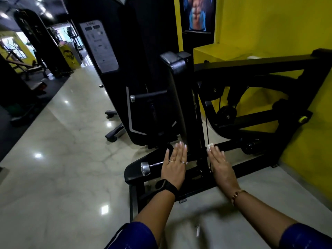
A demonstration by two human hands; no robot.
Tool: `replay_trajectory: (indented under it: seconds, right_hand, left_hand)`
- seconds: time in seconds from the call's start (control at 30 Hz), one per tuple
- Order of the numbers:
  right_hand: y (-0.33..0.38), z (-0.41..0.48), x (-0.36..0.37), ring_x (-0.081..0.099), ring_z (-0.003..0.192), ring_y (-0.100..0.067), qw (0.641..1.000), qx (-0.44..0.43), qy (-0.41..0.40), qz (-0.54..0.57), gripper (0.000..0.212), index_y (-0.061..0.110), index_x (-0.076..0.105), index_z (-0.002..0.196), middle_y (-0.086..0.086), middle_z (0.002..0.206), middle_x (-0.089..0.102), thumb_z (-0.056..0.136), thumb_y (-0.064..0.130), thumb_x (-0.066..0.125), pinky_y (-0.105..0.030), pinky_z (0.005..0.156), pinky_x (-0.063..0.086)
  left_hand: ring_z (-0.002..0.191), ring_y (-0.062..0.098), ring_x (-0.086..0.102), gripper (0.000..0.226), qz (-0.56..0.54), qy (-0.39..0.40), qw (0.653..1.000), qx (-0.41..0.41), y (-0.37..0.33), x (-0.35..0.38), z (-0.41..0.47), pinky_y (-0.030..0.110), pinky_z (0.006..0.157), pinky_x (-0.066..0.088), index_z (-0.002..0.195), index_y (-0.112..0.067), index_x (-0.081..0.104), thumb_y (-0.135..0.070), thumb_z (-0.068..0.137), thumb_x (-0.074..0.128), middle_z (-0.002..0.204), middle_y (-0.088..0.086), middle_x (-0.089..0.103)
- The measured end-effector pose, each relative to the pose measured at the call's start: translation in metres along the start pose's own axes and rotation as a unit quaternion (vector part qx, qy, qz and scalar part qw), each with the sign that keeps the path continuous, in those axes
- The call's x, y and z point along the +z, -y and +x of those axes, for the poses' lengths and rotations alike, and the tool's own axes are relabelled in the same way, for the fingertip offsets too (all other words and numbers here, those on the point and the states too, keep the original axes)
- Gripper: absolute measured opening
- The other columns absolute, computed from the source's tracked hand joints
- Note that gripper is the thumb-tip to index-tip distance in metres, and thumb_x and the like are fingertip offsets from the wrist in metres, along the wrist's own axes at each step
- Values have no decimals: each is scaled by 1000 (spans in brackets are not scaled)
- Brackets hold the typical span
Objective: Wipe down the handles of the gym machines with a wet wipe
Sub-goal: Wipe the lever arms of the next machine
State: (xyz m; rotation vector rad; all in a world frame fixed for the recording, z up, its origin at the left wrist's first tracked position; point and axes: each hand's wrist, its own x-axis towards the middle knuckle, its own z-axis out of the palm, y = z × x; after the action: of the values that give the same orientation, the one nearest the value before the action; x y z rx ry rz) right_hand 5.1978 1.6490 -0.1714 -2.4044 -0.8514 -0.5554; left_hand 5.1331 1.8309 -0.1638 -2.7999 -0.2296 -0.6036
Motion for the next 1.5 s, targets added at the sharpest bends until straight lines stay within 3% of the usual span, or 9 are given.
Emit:
replay_trajectory:
  seconds: [0.2,0.43,0.53,0.7,0.93,1.13,1.3,1.4,1.5]
  right_hand:
    - [47,1,14,39,136,-29,989,-144,36,5,81,-3,49,136,-20,144,44,60,-24,70,-35,118,12]
    - [16,3,4,28,142,-22,999,-35,21,-9,102,5,31,147,-9,153,30,57,-34,59,-39,118,21]
    - [32,-11,8,26,144,-24,995,-96,33,-8,93,2,36,145,-15,154,31,61,-31,60,-37,120,15]
    - [69,6,19,40,137,-27,981,-186,61,11,80,0,48,137,-17,145,45,64,-19,73,-36,119,14]
    - [34,8,4,45,132,-27,999,-39,2,-1,89,-1,50,135,-16,140,50,53,-34,64,-47,112,31]
    - [89,3,24,42,134,-27,987,-146,52,36,79,-1,51,134,-20,142,48,61,-20,74,-47,110,31]
    - [77,19,20,29,137,-14,996,-42,49,60,87,6,41,143,-12,145,47,65,-29,55,-32,118,15]
    - [66,15,18,28,141,-17,996,27,32,73,90,9,32,147,-10,149,40,68,-32,45,-24,119,7]
    - [86,7,24,35,139,-23,996,-6,27,82,91,7,34,146,-11,149,40,65,-31,50,-40,115,22]
  left_hand:
    - [146,25,-24,92,29,-35,999,-8,5,-1,-4,44,119,-9,150,-4,-19,-35,91,44,159,14,-12]
    - [149,23,-14,71,14,-112,994,6,21,0,-14,43,120,-9,151,-6,-17,-28,92,17,160,9,2]
    - [149,25,-14,73,17,-127,991,24,25,1,-19,43,120,-7,151,-5,-16,-20,89,18,157,9,10]
    - [148,23,-20,73,2,-124,992,-6,28,4,-21,42,120,-4,152,-6,-16,-26,90,18,160,13,-22]
    - [149,21,-18,72,-11,-115,993,-17,43,2,-30,41,120,-7,153,-10,-15,-34,94,18,160,10,-22]
    - [148,24,-19,72,31,-83,996,-31,46,-2,-33,44,120,-10,152,-9,-15,-38,96,19,160,13,-22]
    - [148,25,-20,114,56,-12,996,-65,58,-4,-39,48,118,-15,152,-9,-15,-45,83,68,159,14,-23]
    - [148,24,-19,114,38,-10,996,-75,65,-5,-42,46,119,-12,153,-9,-15,-45,83,69,162,13,-12]
    - [148,22,-20,105,19,-15,996,-90,61,-17,-42,42,118,-3,153,-9,-14,-44,85,58,159,11,8]
